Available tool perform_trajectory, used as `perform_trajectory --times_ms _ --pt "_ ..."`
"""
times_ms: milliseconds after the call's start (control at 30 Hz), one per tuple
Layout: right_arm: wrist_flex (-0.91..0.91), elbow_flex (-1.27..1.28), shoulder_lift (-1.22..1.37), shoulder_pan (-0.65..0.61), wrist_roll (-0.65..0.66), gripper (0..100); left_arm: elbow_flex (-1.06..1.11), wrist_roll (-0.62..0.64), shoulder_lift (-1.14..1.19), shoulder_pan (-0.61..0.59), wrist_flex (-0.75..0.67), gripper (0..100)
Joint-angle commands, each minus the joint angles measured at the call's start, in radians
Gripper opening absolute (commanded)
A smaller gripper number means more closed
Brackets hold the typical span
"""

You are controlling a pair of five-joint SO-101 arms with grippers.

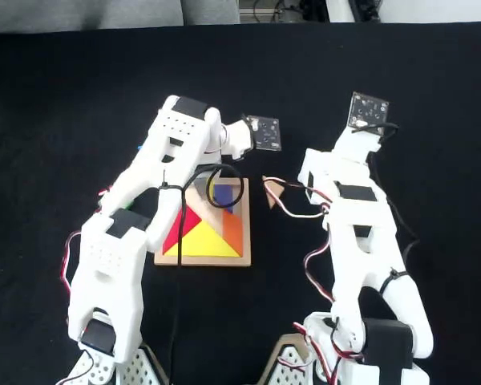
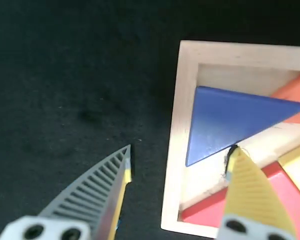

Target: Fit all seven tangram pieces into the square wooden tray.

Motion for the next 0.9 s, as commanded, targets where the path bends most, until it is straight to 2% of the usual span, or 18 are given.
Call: perform_trajectory --times_ms 0,367,667,867 --pt "-0.006 -0.033 -0.038 -0.018 0.009 1.1 -0.054 0.003 -0.012 0.013 -0.006 30" --pt "-0.006 -0.033 -0.038 -0.018 0.009 1.1 -0.054 0.046 -0.012 0.097 -0.008 30" --pt "-0.008 -0.033 -0.039 -0.015 0.009 1.1 -0.054 0.054 -0.023 0.076 0.008 30" --pt "-0.009 -0.033 -0.038 -0.017 0.009 1.1 -0.116 0.054 -0.068 0.074 0.189 30"
